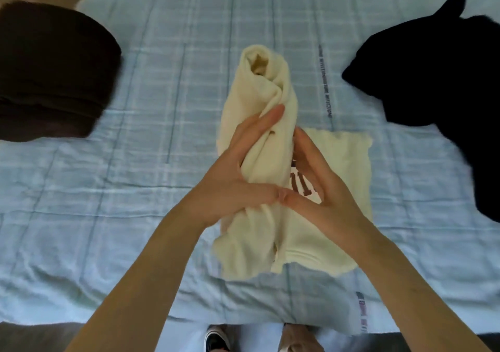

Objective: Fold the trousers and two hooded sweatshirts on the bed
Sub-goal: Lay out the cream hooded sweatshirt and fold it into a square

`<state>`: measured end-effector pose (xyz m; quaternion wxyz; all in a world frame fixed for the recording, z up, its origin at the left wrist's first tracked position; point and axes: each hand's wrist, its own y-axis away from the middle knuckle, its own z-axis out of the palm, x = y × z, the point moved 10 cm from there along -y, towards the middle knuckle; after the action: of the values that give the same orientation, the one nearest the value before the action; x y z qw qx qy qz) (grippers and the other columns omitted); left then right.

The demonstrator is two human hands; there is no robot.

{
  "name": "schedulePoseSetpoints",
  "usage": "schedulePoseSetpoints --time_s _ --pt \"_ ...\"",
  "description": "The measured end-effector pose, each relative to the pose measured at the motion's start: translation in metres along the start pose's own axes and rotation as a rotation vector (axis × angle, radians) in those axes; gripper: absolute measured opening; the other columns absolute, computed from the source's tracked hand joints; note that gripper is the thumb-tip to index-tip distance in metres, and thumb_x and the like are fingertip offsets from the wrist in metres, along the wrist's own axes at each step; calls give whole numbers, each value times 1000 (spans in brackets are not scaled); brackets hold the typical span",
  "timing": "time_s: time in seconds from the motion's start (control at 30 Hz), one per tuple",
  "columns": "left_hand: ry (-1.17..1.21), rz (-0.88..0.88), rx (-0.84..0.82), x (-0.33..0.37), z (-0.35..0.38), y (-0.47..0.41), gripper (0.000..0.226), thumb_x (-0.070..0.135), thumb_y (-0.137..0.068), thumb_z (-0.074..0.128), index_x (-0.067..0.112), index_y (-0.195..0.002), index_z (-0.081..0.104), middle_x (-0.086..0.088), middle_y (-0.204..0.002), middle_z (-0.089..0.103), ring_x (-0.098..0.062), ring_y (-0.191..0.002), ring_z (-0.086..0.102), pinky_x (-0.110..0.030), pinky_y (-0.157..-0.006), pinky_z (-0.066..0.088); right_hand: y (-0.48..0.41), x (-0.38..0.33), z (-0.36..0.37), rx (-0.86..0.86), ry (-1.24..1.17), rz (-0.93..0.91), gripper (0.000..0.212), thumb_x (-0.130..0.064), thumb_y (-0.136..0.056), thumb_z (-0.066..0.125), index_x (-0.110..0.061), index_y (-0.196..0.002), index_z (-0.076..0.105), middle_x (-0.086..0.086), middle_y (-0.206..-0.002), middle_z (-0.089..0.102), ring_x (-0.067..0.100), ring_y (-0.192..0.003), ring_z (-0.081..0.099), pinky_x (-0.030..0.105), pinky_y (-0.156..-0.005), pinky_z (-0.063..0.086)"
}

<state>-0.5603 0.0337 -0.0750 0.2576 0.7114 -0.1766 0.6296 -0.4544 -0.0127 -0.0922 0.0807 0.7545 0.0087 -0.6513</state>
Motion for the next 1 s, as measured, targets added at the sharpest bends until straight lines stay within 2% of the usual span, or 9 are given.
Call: schedulePoseSetpoints --time_s 0.13,0.23,0.37,0.47,0.57,0.77,0.87,0.93,1.0 --pt "-25 -16 -96 3 61 -32 101 -6 -70 79 42 -147 36 22 -149 30 8 -137 32 -14 -100 42 24 22 -61 74 -10 58 85 -27 -88 75 -48 -152 23 -24 -152 41 -1 -142 36 32 -115 31" --pt "-76 -40 -144 -14 99 -54 98 -4 -68 80 38 -147 38 24 -149 32 10 -138 29 -12 -106 36 40 53 -94 128 7 111 84 -29 -87 74 -46 -152 24 -26 -151 40 -2 -142 34 33 -116 28" --pt "-171 -122 -172 -60 137 -75 96 -7 -66 77 34 -146 43 19 -151 34 11 -138 29 -13 -112 29 62 107 -129 205 104 196 81 -1 -89 66 -33 -154 30 -17 -152 43 3 -140 41 39 -117 36" --pt "-264 -159 -165 -83 157 -86 95 -4 -62 78 30 -145 46 13 -151 38 10 -137 32 -14 -115 24 76 122 -153 308 150 220 87 19 -86 51 -39 -149 36 -14 -150 45 0 -137 42 28 -114 39" --pt "-293 -178 -152 -89 162 -90 94 -2 -62 78 31 -144 48 13 -151 40 8 -136 33 -10 -113 23 78 119 -161 338 100 194 84 21 -88 45 -35 -149 36 -15 -152 42 -4 -138 39 17 -110 37" --pt "-244 -224 -145 -92 160 -86 93 -2 -64 76 40 -141 48 22 -149 38 14 -133 33 -3 -106 25 69 98 -167 438 -28 111 72 21 -92 38 -29 -143 45 -12 -150 46 -1 -137 42 16 -108 40" --pt "-251 -208 -138 -90 159 -85 92 -3 -64 76 38 -142 48 24 -148 37 22 -128 32 2 -101 23 61 60 -177 509 188 -63 62 19 -91 41 -16 -141 51 -5 -148 49 7 -139 42 28 -115 36" --pt "-246 -197 -140 -88 159 -85 91 -5 -65 75 35 -143 48 26 -145 37 30 -122 30 5 -98 22 46 35 -176 488 430 -175 56 10 -94 46 -16 -143 52 -6 -150 45 11 -143 37 25 -118 28" --pt "-240 -192 -138 -86 159 -83 91 -5 -65 75 34 -143 47 26 -144 37 31 -120 29 6 -96 22 18 36 -174 392 590 -147 52 -7 -99 47 -24 -148 45 -7 -155 38 16 -149 26 24 -119 19"
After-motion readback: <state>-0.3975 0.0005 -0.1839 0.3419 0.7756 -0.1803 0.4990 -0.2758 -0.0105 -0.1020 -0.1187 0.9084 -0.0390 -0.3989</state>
